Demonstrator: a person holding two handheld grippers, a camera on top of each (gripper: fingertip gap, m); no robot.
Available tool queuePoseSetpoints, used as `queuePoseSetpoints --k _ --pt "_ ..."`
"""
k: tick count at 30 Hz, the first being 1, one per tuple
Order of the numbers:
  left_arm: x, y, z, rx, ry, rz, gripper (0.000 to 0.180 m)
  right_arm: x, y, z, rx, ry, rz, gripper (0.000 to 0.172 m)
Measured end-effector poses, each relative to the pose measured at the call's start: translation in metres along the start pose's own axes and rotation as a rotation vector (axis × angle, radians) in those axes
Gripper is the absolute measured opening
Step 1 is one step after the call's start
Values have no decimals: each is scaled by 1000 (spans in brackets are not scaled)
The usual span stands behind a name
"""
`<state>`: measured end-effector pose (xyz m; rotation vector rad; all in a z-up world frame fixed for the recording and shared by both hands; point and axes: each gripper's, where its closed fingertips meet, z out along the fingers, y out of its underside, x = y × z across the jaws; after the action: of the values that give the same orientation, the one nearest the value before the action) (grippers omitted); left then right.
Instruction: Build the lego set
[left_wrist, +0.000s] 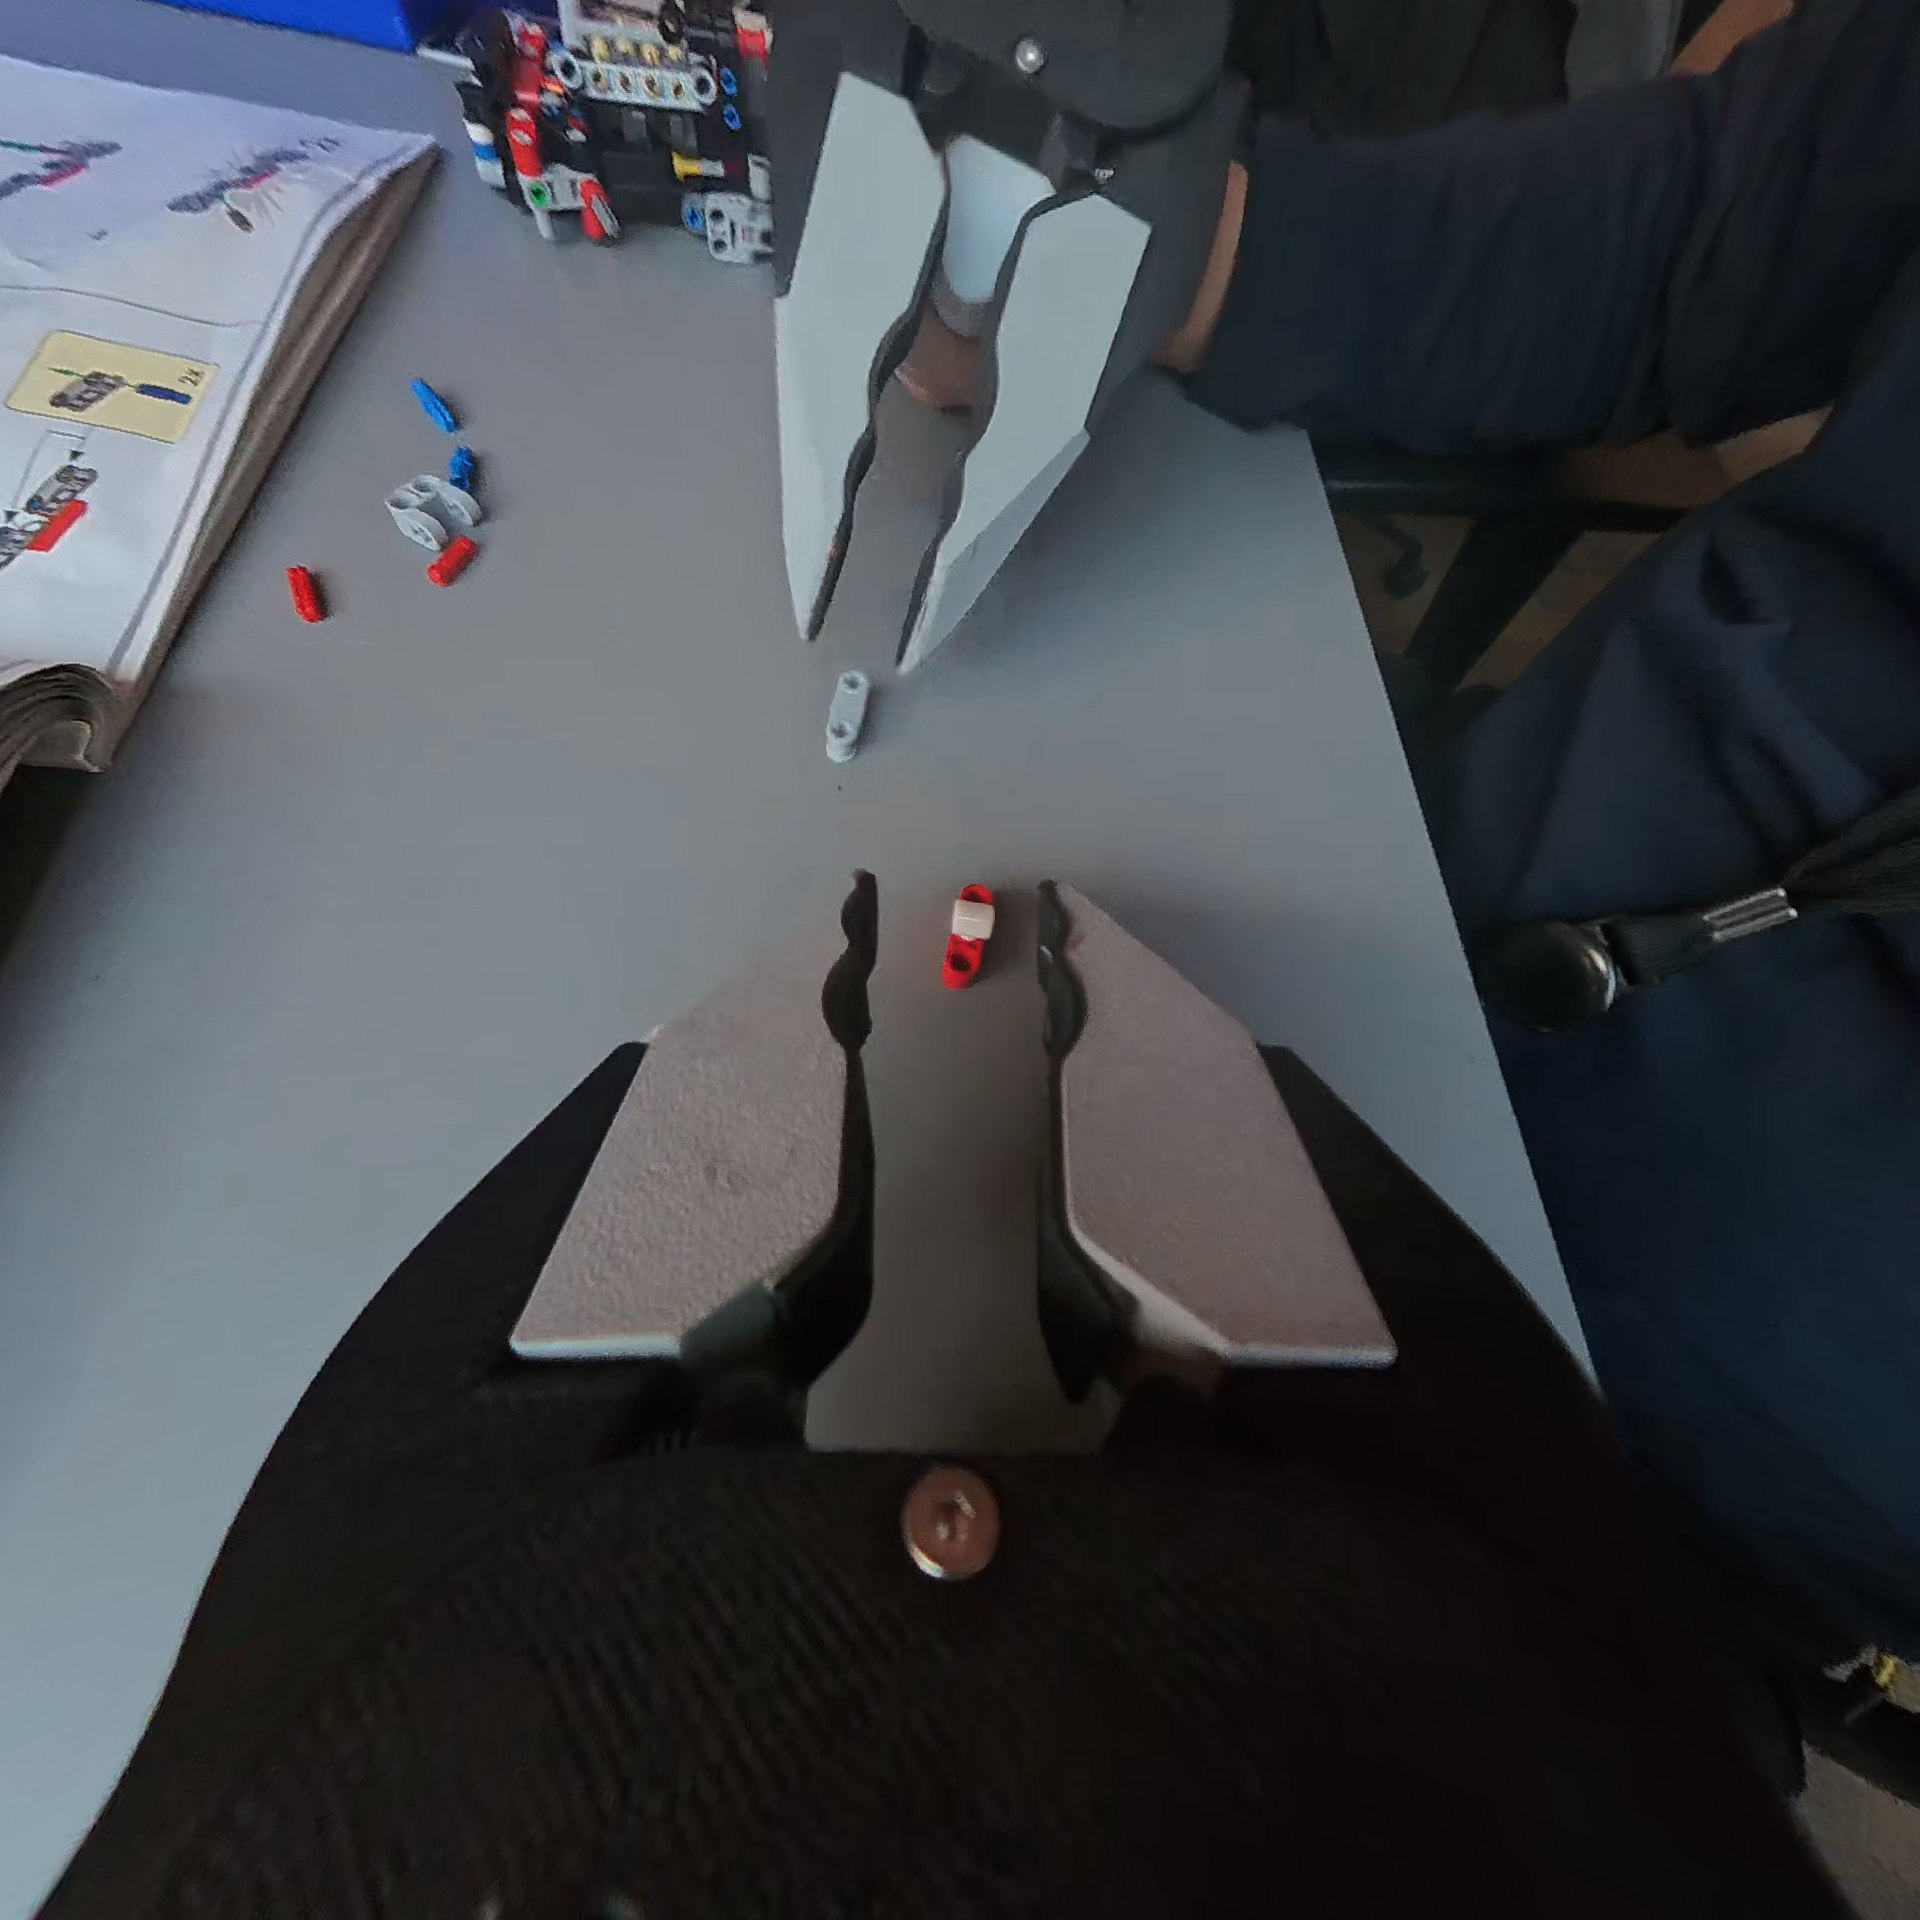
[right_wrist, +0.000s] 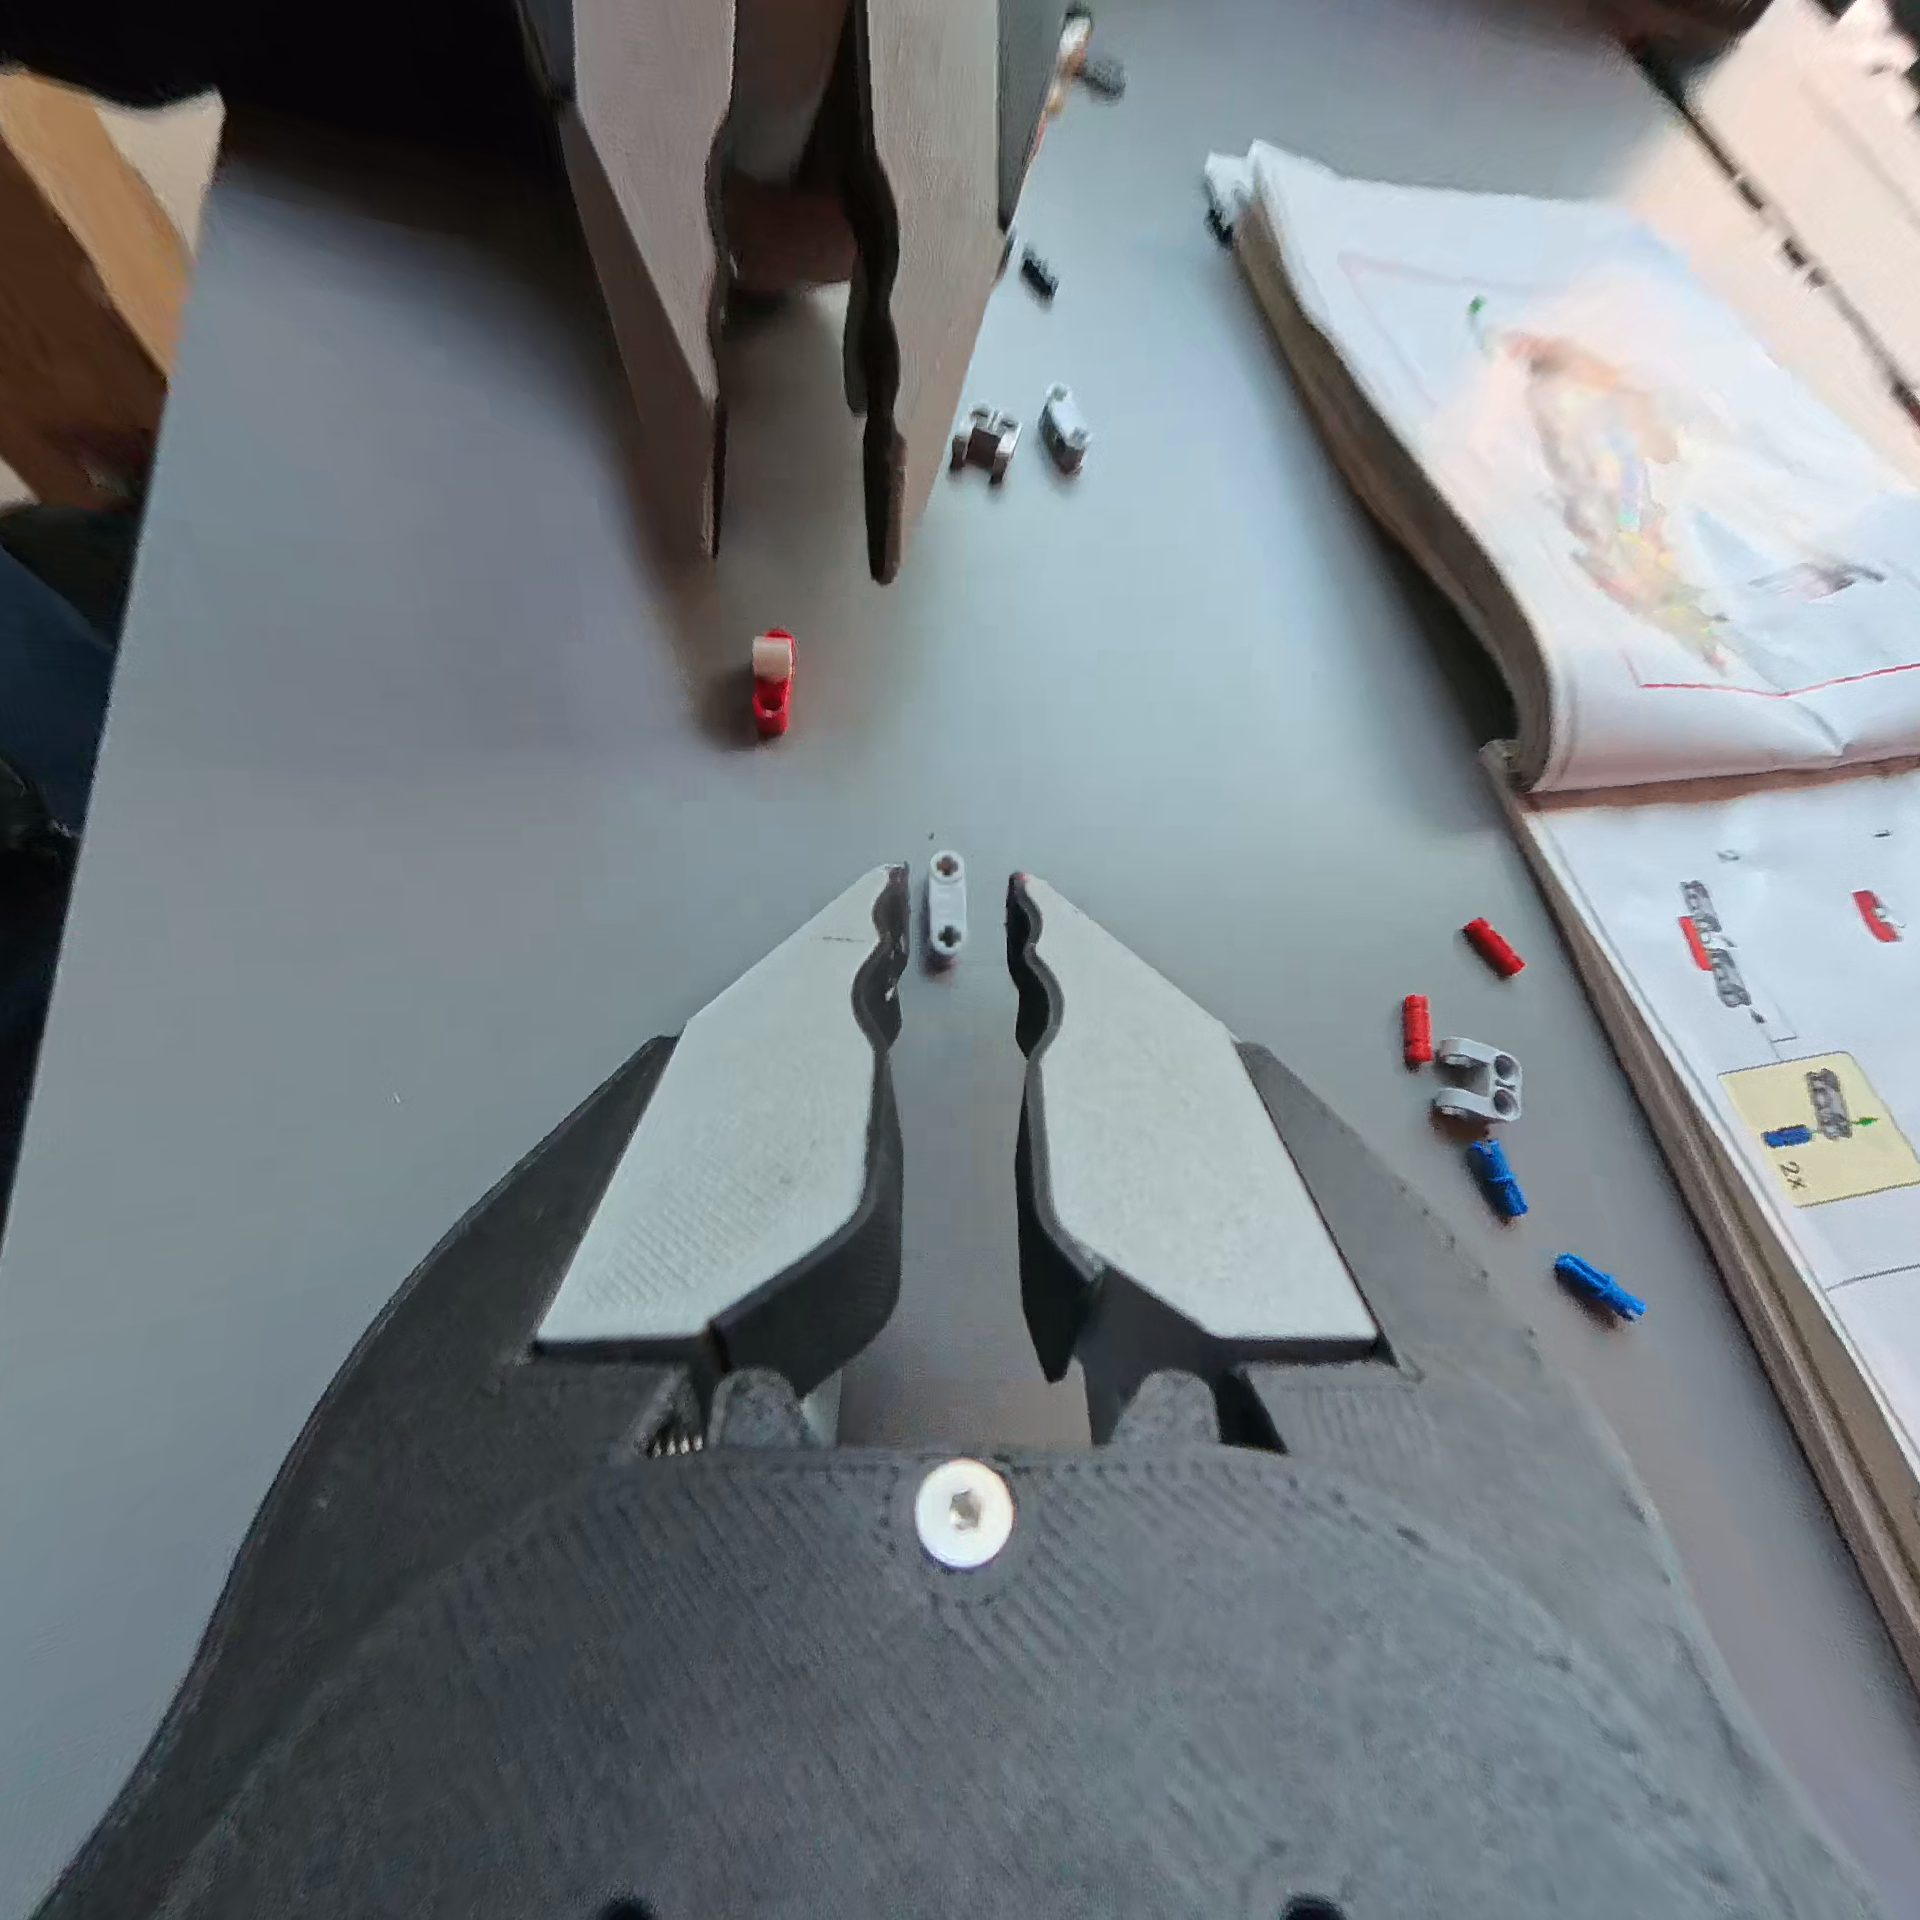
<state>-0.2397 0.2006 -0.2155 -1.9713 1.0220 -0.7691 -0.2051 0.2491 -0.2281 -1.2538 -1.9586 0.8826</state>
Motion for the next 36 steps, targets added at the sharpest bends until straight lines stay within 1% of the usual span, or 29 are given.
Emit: queuePoseSetpoints --k 2,4,5,7,8,9,13,16,18,19,21,24,29,33,36 --pt "-5 -4 -3 28 -25 -11 28 10 -9 -10 78 51 36 13" --pt "-8 -7 -4 51 -46 -13 28 36 -10 -20 109 192 83 7" --pt "-9 -9 -4 59 -57 -16 28 53 -4 -25 92 289 114 3" --pt "-11 -10 -3 61 -72 -25 28 86 17 -36 -13 484 189 1" --pt "-12 -9 -2 55 -80 -29 28 95 28 -38 -81 537 218 3" --pt "-14 -8 -2 46 -93 -30 27 99 36 -38 -136 545 229 5" --pt "-18 -6 -4 39 -116 -30 26 106 43 -38 -268 505 187 6" --pt "-20 -8 -8 60 -113 -63 24 109 54 -34 -398 408 162 9" --pt "-22 -10 -11 72 -115 -81 23 113 65 -32 -504 380 134 16" --pt "-23 -10 -11 75 -114 -88 22 117 67 -32 -531 383 109 17" --pt "-25 -9 -13 76 -120 -97 22 120 67 -29 -553 355 76 20" --pt "-26 -9 -13 74 -122 -106 22 120 66 -26 -576 288 56 17" --pt "-24 -11 -14 81 -113 -109 22 115 68 -22 -583 187 107 0" --pt "-25 -9 -12 69 -126 -99 21 112 69 -25 -584 223 203 0" --pt "-25 -9 -11 65 -136 -90 20 96 61 -25 -518 216 262 0"
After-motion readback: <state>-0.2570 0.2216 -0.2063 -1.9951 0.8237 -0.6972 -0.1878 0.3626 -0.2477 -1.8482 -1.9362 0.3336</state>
